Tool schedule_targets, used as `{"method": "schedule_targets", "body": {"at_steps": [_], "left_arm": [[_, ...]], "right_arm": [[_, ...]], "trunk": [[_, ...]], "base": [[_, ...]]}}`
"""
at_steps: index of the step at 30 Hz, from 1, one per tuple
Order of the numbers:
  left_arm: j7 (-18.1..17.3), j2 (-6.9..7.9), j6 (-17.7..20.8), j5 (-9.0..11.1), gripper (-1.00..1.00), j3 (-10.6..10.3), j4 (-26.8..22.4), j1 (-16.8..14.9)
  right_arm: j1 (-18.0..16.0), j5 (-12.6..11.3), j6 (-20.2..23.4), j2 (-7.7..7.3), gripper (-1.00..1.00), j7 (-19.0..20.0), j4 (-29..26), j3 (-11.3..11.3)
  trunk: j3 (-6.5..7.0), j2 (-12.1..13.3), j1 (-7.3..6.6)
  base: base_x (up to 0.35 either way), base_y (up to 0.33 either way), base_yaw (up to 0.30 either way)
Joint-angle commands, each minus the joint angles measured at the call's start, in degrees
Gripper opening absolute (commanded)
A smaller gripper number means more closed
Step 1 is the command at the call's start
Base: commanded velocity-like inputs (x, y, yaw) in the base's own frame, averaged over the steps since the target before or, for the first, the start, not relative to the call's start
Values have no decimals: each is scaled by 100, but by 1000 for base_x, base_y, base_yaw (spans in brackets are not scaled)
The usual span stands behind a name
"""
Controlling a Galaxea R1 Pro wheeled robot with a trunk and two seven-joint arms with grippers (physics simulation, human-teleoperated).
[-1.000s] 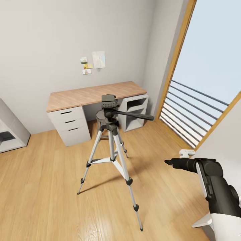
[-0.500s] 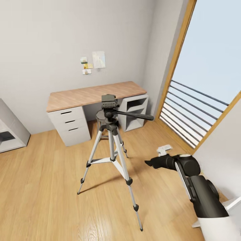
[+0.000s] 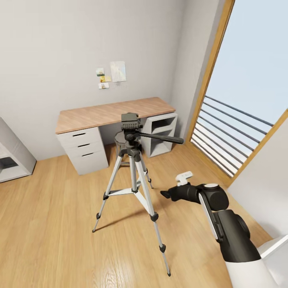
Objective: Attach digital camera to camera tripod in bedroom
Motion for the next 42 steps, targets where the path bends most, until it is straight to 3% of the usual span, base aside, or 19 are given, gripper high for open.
{"method": "schedule_targets", "body": {"at_steps": [1, 7, 16, 18, 19, 21, 26, 30, 31, 35, 42], "left_arm": [[26, -2, -14, 36, -100, -48, -1, -2], [33, -2, -14, 40, -100, -48, -1, -2], [42, -2, -14, 40, -100, -48, -1, -2], [43, -2, -14, 41, -100, -48, -1, -2], [43, -2, -14, 41, -100, -48, -1, -2], [43, -2, -14, 40, -100, -48, -1, -2], [43, -2, -14, 42, -100, -48, -1, -2], [46, -2, -14, 47, -100, -46, -1, -2], [45, -2, -14, 48, -100, -46, -1, -2], [44, -2, -14, 49, -100, -45, -1, -2], [51, -2, -14, 49, -100, -43, -1, -2]], "right_arm": [[-6, 64, 13, 2, 100, 63, -7, 37], [-6, 60, 14, 23, 100, 159, -12, 218], [-6, 56, 11, 52, 100, 173, -12, 266], [-6, 56, 4, 124, 100, 179, -12, 271], [-6, 60, 0, 248, 100, 176, -12, 272], [-6, 62, -23, 352, 100, 146, -9, 268], [-6, 85, -135, 499, 100, 113, 10, 272], [-6, 106, -327, 841, 100, 99, 151, 269], [-9, 117, -539, 1078, 100, 85, 419, 262], [-60, 118, -995, 1085, 100, 57, 761, 257], [-85, 97, -1325, 1085, 100, 24, 892, 249]], "trunk": [[-10, -10, 3], [-10, -10, 3], [-10, -10, 3], [-10, -10, 3], [-10, -10, 3], [-10, -10, 3], [-10, -10, 3], [-10, -10, 3], [-10, -10, 3], [-10, -10, 3], [-10, -10, 3]], "base": [[0, 0, 0], [0, 0, 0], [0, 0, 0], [0, 0, 0], [0, 0, 0], [0, 0, 0], [0, 0, 0], [0, 0, 0], [0, 0, 0], [0, 0, 0], [0, 0, 0]]}}
